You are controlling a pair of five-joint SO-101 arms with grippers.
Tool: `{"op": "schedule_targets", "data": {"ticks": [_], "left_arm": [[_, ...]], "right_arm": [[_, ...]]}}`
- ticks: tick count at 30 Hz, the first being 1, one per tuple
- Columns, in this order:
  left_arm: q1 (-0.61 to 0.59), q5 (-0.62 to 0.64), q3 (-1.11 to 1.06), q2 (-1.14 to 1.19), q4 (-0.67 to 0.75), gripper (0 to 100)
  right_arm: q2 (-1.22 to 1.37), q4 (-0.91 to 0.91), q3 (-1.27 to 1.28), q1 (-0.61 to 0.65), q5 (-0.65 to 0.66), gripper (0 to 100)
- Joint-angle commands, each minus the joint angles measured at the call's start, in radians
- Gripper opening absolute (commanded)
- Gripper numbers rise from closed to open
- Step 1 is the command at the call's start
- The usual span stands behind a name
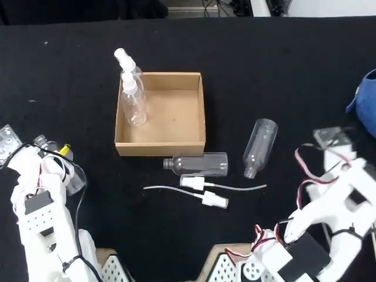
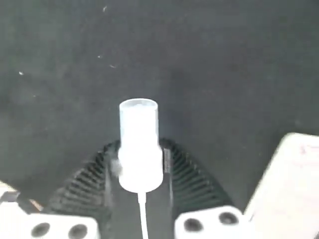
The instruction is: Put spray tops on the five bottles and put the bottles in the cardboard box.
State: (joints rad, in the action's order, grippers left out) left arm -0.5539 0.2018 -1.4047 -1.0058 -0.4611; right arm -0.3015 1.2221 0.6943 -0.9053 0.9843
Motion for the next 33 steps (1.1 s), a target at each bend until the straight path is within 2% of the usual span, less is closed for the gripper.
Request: {"op": "schedule_targets", "data": {"ticks": [1, 3, 6, 9, 12, 16, 20, 27, 33], "left_arm": [[0.088, 0.002, 0.015, -0.015, 0.02, 3], [0.12, 0.002, 0.016, -0.015, 0.02, 3], [0.131, 0.002, 0.008, -0.015, 0.049, 3], [0.13, 0.002, -0.008, -0.015, 0.068, 3], [0.13, 0.002, -0.015, -0.015, 0.063, 3], [0.13, 0.005, -0.015, -0.015, 0.064, 3], [0.13, 0.009, -0.01, -0.015, 0.066, 3], [0.13, 0.009, -0.004, -0.015, 0.071, 3], [0.139, 0.008, -0.056, -0.015, 0.193, 3]], "right_arm": [[-0.048, 0.209, -0.185, 0.057, -0.035, 1.0], [-0.061, 0.281, -0.237, 0.081, -0.038, 1.0], [-0.14, 0.296, -0.272, 0.092, -0.103, 1.0], [-0.277, 0.296, -0.277, 0.098, -0.158, 1.0], [-0.447, 0.296, -0.28, 0.167, -0.259, 1.0], [-0.661, 0.301, -0.317, 0.379, -0.47, 1.1], [-0.762, 0.318, -0.467, 0.6, -0.637, 1.1], [-0.619, 0.344, -0.737, 0.904, -0.838, 1.1], [-0.44, 0.17, -0.866, 1.122, -0.993, 1.1]]}}
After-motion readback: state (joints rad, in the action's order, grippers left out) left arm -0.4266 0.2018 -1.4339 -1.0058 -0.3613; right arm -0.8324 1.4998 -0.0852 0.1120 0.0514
